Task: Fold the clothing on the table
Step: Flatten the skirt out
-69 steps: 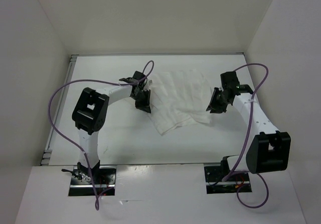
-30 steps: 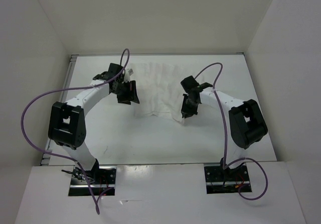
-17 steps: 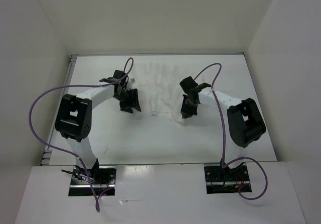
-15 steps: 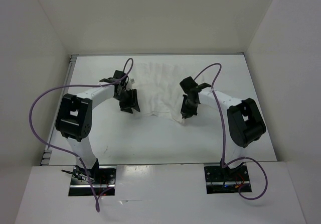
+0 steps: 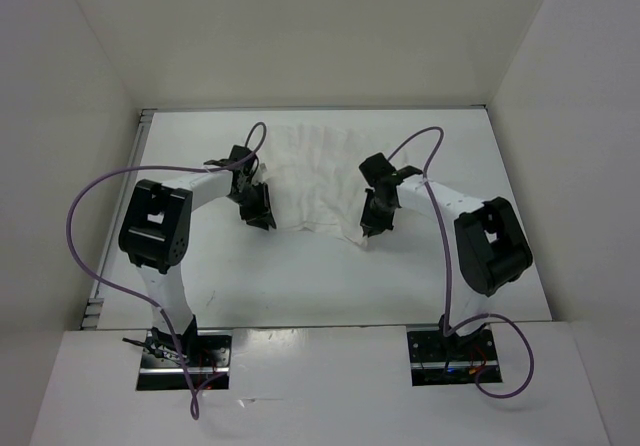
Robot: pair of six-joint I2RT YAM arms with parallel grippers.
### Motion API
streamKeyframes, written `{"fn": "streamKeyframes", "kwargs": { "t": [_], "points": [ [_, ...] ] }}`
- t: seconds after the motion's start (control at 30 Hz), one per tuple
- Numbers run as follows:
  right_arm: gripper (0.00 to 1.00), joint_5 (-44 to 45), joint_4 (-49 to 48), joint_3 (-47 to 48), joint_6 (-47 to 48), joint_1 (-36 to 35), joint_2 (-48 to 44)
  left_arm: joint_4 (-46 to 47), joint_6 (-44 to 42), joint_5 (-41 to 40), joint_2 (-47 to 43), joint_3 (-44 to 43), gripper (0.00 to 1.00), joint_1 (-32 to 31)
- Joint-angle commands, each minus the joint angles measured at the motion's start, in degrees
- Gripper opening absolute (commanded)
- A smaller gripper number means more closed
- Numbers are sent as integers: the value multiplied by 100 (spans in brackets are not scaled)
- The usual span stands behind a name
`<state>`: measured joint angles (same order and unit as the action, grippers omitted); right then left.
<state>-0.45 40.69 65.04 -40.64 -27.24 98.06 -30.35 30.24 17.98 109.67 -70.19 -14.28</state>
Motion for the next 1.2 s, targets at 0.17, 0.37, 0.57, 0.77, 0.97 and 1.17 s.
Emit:
{"fn": "streamKeyframes", "kwargs": {
  "t": [0.17, 0.37, 0.57, 0.77, 0.97, 1.17],
  "points": [
    [0, 237, -114, -158, -216, -70, -463, 170, -62, -83, 126, 120, 0, 74],
    [0, 291, 1, -509, -269, 307, -709, -339, -370, -1086, -244, -416, 0, 698],
    [0, 440, 176, -703, -321, 430, -868, -340, -422, -1131, -244, -425, 0, 760],
    [46, 413, 465, -440, -321, 431, -1270, -445, -537, -112, -1076, -372, 65, 760],
    [47, 687, 714, -298, -321, 431, -1544, -420, -537, -110, -1379, -294, 73, 813],
    [49, 397, 117, -501, -321, 431, -878, -24, -247, 153, -773, -161, 72, 813]
  ]
}}
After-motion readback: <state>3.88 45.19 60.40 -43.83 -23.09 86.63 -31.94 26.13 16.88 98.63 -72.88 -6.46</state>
